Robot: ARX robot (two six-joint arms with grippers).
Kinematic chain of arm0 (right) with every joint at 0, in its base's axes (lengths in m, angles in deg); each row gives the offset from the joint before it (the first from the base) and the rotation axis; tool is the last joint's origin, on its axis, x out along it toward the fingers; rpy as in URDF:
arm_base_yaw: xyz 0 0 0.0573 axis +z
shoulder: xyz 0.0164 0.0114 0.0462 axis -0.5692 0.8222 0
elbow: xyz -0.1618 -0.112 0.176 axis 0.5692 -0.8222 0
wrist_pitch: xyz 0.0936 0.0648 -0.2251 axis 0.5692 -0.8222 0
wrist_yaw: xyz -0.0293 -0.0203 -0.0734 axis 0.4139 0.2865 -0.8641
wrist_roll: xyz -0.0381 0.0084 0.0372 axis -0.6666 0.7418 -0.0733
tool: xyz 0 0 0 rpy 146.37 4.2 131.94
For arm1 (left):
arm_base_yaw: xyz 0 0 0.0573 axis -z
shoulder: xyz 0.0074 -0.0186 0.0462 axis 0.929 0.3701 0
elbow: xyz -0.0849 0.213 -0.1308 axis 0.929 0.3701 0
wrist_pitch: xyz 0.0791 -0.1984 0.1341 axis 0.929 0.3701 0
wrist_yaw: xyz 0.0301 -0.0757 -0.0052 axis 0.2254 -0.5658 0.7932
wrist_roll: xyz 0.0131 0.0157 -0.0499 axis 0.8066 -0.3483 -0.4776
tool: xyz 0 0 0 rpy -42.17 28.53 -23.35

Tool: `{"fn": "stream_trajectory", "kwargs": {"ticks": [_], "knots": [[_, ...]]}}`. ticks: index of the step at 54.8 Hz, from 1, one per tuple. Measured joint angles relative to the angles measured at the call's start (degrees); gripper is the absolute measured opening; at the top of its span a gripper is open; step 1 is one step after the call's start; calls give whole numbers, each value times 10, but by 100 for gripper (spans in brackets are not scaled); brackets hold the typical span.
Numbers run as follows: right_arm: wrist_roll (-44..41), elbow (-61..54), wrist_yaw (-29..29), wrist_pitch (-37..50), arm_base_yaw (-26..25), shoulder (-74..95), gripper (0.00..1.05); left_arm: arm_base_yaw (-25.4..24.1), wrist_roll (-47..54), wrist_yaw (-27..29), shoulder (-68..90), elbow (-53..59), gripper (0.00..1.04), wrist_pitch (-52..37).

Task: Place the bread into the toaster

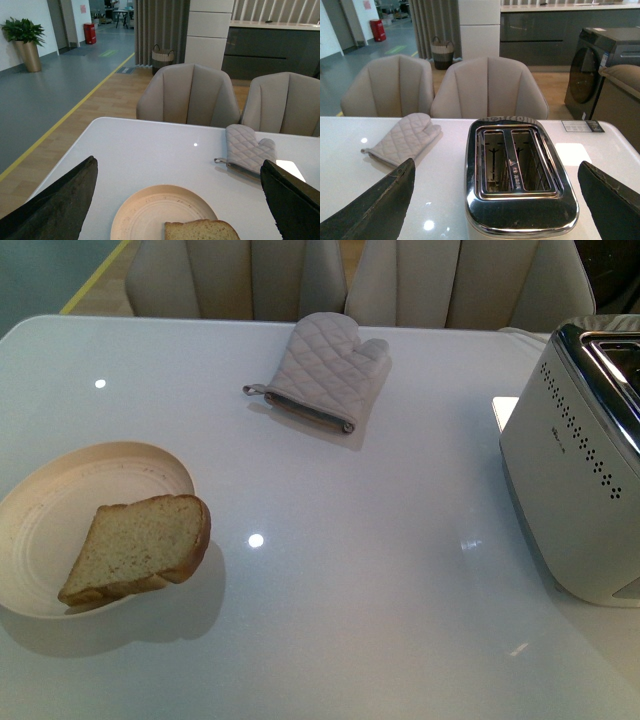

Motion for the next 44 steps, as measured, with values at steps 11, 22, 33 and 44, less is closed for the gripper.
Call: {"fn": "stream_trajectory", "kwargs": {"ticks": [11, 22, 33, 44], "knots": [[0, 0, 0, 0, 0, 0, 96, 0, 0, 0, 0, 0, 97, 0], [0, 0, 0, 0, 0, 0, 96, 0, 0, 0, 0, 0, 97, 0], [0, 0, 0, 0, 0, 0, 96, 0, 0, 0, 0, 0, 97, 0], [0, 0, 0, 0, 0, 0, 96, 0, 0, 0, 0, 0, 97, 0]]}}
